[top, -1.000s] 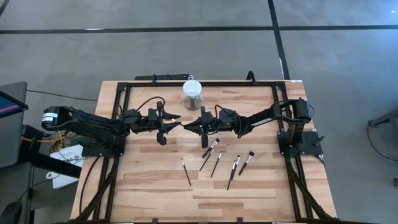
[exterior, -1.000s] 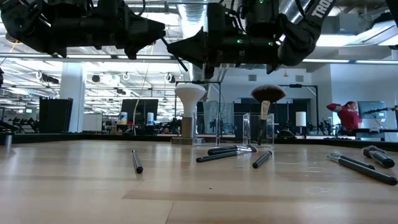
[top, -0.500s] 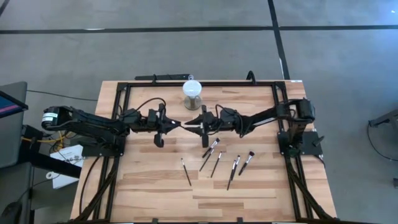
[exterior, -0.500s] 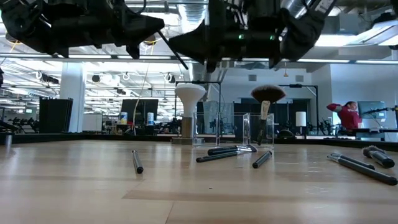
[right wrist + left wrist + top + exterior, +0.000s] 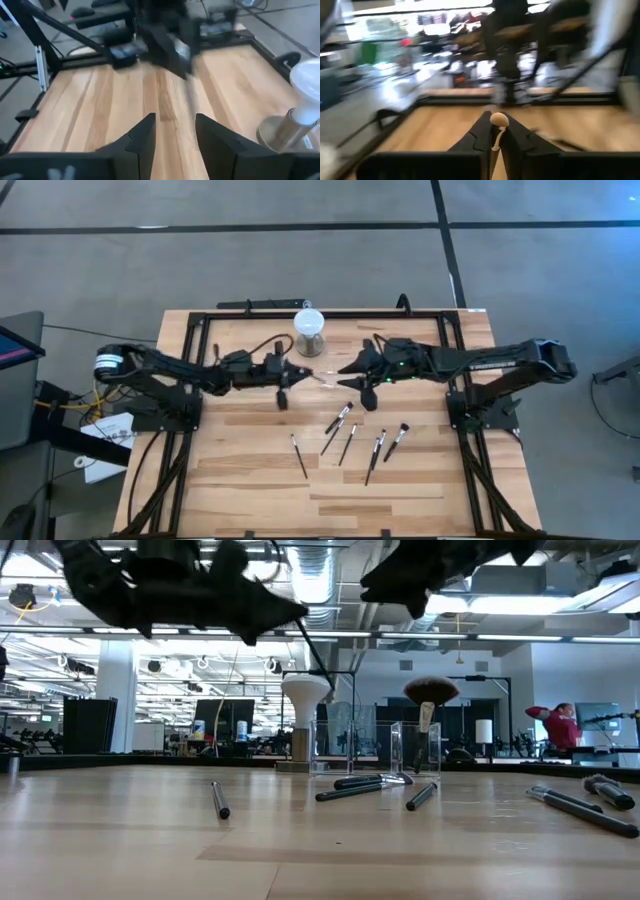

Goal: Put items in baskets/containers
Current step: Put the black eyeshadow brush into the transparent organizer

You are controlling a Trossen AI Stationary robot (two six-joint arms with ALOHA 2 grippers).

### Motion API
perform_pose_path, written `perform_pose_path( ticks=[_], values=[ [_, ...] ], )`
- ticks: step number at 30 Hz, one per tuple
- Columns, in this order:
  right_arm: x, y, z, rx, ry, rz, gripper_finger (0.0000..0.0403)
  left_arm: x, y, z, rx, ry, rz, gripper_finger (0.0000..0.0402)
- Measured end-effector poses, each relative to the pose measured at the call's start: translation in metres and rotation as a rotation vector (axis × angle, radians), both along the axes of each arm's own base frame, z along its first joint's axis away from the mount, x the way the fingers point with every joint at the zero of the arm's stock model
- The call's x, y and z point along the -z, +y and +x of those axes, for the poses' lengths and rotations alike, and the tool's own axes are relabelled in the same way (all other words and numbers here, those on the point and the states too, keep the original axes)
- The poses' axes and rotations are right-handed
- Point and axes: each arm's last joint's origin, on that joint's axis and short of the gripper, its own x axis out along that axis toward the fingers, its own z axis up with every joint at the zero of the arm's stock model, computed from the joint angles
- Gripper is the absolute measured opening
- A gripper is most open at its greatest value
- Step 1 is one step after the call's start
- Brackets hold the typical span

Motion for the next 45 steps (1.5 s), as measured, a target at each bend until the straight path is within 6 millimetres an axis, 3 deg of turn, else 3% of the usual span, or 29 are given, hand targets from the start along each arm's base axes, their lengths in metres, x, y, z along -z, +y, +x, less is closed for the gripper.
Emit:
perform_pose_path(
  ticks=[4,11,16,24,28,31,34,37,41,45],
  values=[
    [0.002,0.010,-0.002,-0.021,0.033,0.013,0.0121,0.006,0.020,0.015,-0.177,0.021,-0.012,0.0045],
    [0.017,0.020,0.007,-0.100,0.088,-0.077,0.0118,0.027,0.027,0.023,-0.166,0.084,-0.068,0.0020],
    [0.030,0.018,0.017,-0.098,0.125,-0.086,0.0118,0.030,0.030,0.024,-0.196,0.095,-0.071,0.0007],
    [0.024,0.013,0.020,-0.063,0.056,-0.053,0.0118,0.000,0.022,0.012,-0.174,0.042,-0.031,0.0045],
    [0.013,0.022,0.013,-0.084,0.024,-0.036,0.0118,-0.016,0.015,-0.003,-0.115,0.129,0.010,0.0073],
    [0.014,0.032,0.010,-0.120,0.042,-0.037,0.0118,-0.018,0.007,-0.016,0.035,0.242,-0.014,0.0090],
    [0.015,0.040,0.010,-0.157,0.051,-0.056,0.0118,-0.009,-0.005,-0.025,0.255,0.375,-0.067,0.0101],
    [0.018,0.043,0.011,-0.172,0.054,-0.065,0.0118,0.015,-0.019,-0.033,0.427,0.453,-0.062,0.0103],
    [0.016,0.043,0.012,-0.171,0.033,-0.066,0.0118,0.054,-0.035,-0.043,0.517,0.555,-0.010,0.0104],
    [0.015,0.043,0.012,-0.171,0.028,-0.067,0.0118,0.069,-0.049,-0.036,0.577,0.496,0.035,0.0104]
  ],
)
